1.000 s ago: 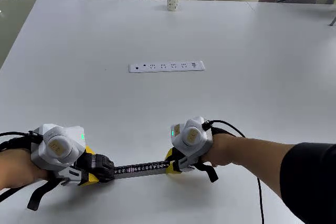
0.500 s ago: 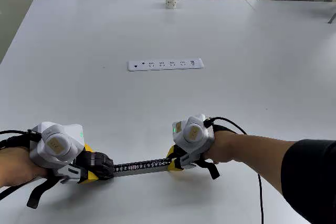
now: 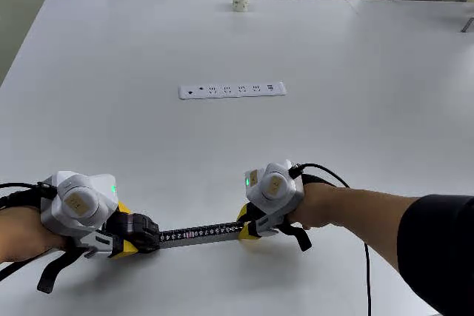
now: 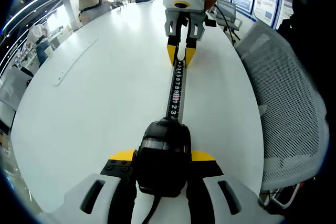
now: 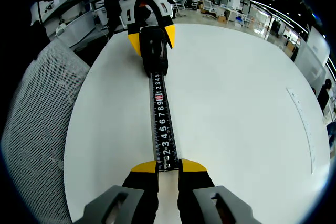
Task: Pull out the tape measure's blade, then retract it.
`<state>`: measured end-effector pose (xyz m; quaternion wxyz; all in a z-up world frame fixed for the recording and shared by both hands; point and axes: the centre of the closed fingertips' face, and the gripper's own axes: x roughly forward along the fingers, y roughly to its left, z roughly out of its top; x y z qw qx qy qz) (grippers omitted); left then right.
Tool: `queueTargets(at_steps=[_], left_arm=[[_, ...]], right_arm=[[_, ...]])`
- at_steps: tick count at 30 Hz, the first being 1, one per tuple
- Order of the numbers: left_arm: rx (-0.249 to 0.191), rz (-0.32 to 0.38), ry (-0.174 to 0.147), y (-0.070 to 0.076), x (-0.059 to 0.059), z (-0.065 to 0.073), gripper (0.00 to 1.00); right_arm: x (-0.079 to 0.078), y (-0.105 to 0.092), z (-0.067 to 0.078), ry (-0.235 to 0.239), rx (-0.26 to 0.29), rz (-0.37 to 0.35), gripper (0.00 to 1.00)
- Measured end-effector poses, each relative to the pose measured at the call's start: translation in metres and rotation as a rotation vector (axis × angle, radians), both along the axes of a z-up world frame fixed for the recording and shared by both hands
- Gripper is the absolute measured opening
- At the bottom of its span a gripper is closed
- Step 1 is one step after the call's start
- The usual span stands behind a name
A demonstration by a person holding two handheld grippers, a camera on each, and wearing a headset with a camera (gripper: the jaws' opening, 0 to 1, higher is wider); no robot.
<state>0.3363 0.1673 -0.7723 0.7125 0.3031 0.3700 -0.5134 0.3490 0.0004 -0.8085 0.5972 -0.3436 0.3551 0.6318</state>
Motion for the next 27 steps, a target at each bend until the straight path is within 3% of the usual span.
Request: queueTargets(at_steps=[27], left_arm=[[-0.004,0.006,-0.001,0.000,0.000,0.002,0.31]], right_arm=[[0.002,-0.012,0.000,0.007,-0.013,-0.009,0.09]])
